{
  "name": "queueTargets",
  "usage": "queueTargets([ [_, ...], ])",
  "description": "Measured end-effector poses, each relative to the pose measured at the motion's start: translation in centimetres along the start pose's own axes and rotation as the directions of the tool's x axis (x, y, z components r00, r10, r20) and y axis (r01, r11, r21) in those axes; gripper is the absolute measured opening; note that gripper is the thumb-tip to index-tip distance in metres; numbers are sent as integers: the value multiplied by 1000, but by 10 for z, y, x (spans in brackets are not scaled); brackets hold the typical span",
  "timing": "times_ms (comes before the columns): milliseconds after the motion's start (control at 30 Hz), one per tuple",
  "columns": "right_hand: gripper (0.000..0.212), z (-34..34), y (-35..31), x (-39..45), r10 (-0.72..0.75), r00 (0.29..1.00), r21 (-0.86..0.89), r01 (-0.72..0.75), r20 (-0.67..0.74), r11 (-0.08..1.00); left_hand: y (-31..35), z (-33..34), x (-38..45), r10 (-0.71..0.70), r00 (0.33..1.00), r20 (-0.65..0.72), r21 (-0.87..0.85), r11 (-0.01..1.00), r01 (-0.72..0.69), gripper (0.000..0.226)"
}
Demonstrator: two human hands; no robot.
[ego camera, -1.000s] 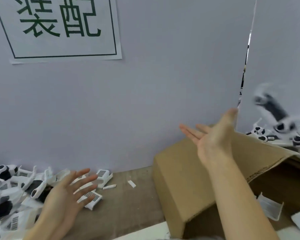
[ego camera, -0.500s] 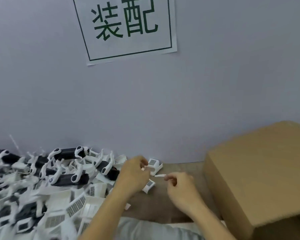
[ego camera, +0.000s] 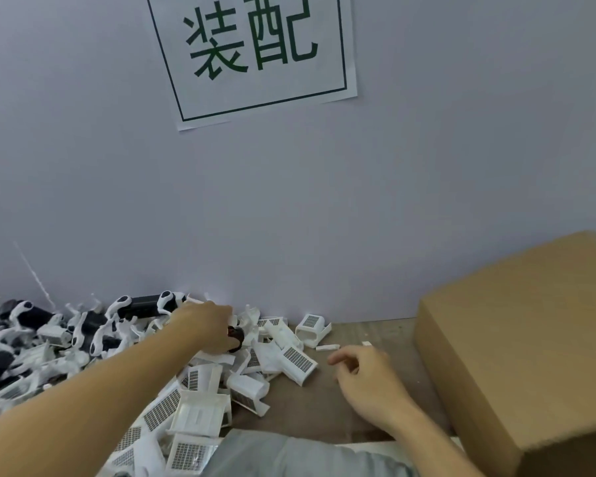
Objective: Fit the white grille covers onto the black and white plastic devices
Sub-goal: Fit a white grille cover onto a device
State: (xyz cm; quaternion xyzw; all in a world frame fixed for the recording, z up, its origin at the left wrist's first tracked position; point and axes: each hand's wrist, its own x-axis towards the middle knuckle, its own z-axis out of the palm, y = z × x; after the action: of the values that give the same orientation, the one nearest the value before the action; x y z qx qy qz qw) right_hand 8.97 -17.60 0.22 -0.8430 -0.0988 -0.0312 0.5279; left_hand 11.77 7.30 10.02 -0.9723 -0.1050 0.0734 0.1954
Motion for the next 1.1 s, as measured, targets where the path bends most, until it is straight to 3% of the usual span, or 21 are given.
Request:
queueTargets([
  [133,28,0,-1,-2,4,1000,-5,-4,20,1000,-8,2,-1,-8,997,-76,-191,982,-6,34],
  [267,29,1,0,-1,10,1000,18,-10,-7,1000,-21,-20,-12,-175,954,-244,-342,936,84,39],
  [367,29,1,-2,-1,19,1000,82,-18,-8,997,-17,-47,-31,-258,905,-337,-527,849,45,36],
  [467,27,-2,-12,-2,90,994,362,-105,59,926,9,-63,-57,-249,876,-414,-768,611,-189,17],
  [567,52,-11,-19,-6,116,961,722,-265,250,639,54,-50,-82,-207,846,-491,-844,352,-404,16],
  [633,73,-17,-20,-8,28,933,831,-333,359,446,93,-29,-94,-183,845,-503,-860,207,-467,25],
  [700,74,-19,-19,-9,-45,932,864,-314,359,394,128,-6,-101,-181,850,-494,-869,97,-485,35],
  [767,61,-17,-18,-8,-24,949,864,-274,313,422,148,13,-101,-206,847,-491,-869,48,-492,45],
  [867,52,-18,-13,-3,55,969,862,-238,240,448,148,24,-91,-185,841,-508,-861,122,-494,40],
  [900,47,-18,-11,-1,96,975,849,-220,198,480,143,25,-88,-208,846,-491,-871,102,-480,38],
  [1000,21,-14,-5,2,178,984,661,-117,-25,741,128,22,-83,-273,908,-316,-918,-152,-365,25],
  [1100,25,-7,-5,-3,-53,987,364,106,-154,925,119,18,-78,-119,965,-233,-905,-336,-260,22],
])
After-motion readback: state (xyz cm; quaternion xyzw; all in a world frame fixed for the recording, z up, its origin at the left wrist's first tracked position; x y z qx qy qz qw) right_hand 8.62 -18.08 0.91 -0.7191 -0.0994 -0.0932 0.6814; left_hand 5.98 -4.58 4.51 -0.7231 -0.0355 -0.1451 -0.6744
